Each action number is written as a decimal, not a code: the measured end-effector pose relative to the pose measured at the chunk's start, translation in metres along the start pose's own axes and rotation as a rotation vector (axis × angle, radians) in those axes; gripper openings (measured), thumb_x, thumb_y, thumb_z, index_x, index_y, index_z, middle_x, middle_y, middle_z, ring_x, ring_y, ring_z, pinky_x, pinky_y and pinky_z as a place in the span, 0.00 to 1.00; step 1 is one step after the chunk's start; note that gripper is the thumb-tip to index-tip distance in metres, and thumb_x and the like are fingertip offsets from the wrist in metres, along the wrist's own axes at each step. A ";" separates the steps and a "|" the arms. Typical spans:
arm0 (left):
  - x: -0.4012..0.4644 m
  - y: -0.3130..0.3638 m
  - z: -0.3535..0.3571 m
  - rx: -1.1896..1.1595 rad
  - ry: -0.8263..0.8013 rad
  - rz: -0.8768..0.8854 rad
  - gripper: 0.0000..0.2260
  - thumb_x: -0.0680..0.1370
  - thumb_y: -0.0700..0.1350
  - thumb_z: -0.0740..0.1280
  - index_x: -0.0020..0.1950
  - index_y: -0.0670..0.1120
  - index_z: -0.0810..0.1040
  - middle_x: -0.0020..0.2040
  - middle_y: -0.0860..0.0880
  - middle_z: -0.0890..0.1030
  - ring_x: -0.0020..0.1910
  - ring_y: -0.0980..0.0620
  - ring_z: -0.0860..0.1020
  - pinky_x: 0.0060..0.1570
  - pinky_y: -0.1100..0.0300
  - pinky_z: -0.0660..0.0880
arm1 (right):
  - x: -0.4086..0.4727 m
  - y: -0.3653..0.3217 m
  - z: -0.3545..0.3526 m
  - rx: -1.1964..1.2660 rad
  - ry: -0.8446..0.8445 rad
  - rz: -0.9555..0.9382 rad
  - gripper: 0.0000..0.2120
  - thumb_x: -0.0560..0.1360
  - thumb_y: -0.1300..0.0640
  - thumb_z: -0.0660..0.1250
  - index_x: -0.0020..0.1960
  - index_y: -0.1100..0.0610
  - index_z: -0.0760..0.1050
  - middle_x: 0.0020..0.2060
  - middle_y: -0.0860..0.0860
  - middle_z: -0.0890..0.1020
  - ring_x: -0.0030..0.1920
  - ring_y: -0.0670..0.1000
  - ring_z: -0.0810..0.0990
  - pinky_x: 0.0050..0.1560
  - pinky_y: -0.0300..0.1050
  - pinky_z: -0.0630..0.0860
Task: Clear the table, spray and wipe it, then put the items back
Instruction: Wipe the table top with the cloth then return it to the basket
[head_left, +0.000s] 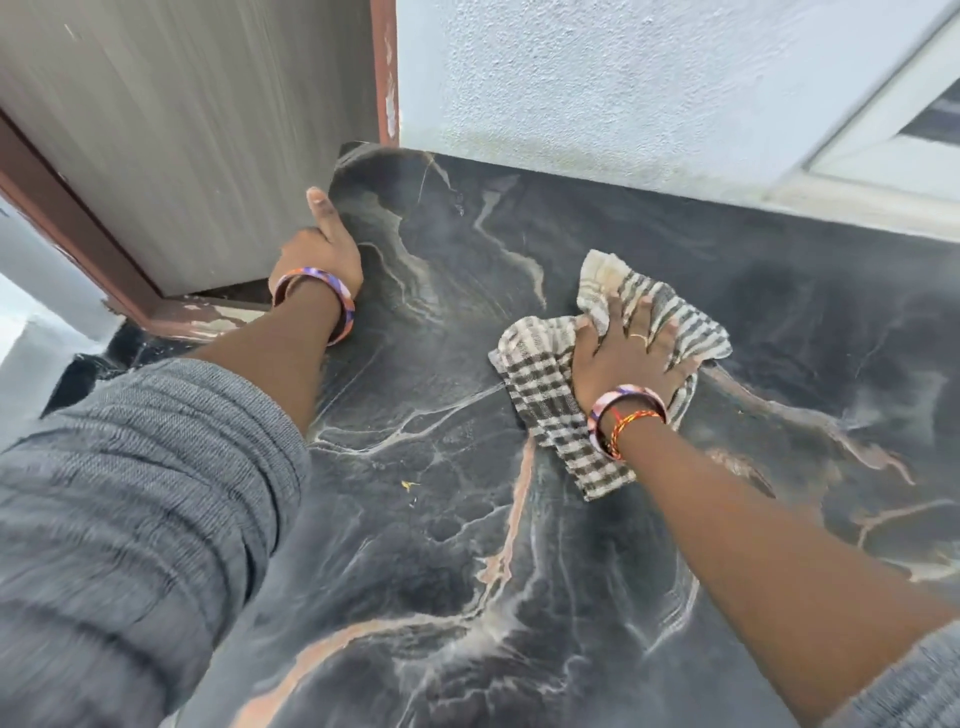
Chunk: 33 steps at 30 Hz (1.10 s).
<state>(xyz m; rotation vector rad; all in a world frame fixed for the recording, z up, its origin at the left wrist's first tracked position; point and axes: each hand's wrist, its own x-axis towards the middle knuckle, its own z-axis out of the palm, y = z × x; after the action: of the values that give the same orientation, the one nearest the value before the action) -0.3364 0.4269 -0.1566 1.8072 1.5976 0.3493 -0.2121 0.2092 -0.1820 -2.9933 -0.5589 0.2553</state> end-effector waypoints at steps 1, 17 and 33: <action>0.001 -0.001 -0.001 -0.020 -0.011 -0.010 0.36 0.79 0.60 0.37 0.62 0.36 0.74 0.64 0.35 0.75 0.64 0.37 0.72 0.65 0.47 0.64 | -0.010 -0.006 0.003 -0.004 0.000 -0.022 0.26 0.80 0.42 0.42 0.77 0.45 0.45 0.78 0.49 0.45 0.77 0.60 0.42 0.71 0.68 0.38; 0.016 -0.051 -0.016 -0.369 -0.192 -0.091 0.18 0.82 0.42 0.51 0.67 0.34 0.69 0.63 0.37 0.76 0.64 0.44 0.74 0.50 0.61 0.73 | -0.017 -0.172 0.024 -0.088 -0.060 -0.576 0.26 0.80 0.41 0.42 0.76 0.43 0.43 0.78 0.51 0.45 0.75 0.65 0.40 0.72 0.67 0.36; 0.008 -0.039 -0.010 -0.472 -0.057 -0.211 0.22 0.82 0.50 0.50 0.59 0.35 0.74 0.63 0.37 0.75 0.59 0.40 0.72 0.57 0.53 0.67 | 0.098 -0.282 0.013 -0.115 -0.055 -0.626 0.25 0.79 0.42 0.44 0.76 0.43 0.52 0.78 0.51 0.49 0.77 0.61 0.43 0.73 0.66 0.38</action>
<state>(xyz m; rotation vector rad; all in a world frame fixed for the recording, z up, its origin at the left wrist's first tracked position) -0.3706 0.4374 -0.1765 1.2704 1.4966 0.5210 -0.2231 0.5078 -0.1774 -2.7323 -1.5042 0.2571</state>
